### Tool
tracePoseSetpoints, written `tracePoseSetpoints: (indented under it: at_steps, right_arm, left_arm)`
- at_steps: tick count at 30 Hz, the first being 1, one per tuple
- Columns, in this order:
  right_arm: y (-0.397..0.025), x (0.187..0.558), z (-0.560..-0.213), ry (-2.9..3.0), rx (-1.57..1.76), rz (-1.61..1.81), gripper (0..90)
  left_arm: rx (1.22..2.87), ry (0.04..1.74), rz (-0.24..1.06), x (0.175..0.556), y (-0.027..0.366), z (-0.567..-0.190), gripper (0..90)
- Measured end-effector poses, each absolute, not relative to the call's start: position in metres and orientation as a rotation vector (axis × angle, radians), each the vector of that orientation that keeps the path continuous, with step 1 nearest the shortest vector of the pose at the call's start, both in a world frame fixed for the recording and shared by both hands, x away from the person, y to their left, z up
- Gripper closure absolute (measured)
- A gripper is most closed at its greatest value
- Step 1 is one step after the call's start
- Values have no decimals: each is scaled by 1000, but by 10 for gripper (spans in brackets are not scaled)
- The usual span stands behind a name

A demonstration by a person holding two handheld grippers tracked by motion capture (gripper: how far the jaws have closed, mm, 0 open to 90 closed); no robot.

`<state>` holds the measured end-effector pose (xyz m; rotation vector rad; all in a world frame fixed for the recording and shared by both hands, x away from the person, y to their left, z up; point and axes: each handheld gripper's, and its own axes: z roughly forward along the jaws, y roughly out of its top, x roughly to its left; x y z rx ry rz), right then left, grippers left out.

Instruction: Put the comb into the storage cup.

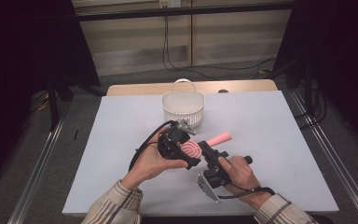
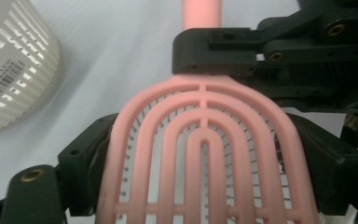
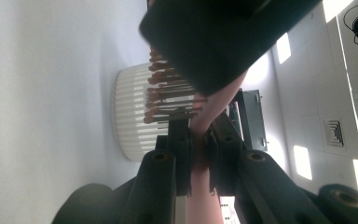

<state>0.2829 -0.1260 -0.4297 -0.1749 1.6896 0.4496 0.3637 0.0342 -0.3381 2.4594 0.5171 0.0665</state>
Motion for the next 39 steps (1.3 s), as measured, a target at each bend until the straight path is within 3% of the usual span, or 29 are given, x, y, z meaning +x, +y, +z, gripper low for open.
tracePoseSetpoints:
  at_steps: [7, 39]
  right_arm:
    - [-127, 283, -429, 1687, -182, 449, 822]
    - [-147, 291, -417, 1648, -86, 440, 822]
  left_arm:
    - [2431, 502, 69, 365, 37, -336, 61]
    - [2344, 507, 147, 362, 53, -333, 43]
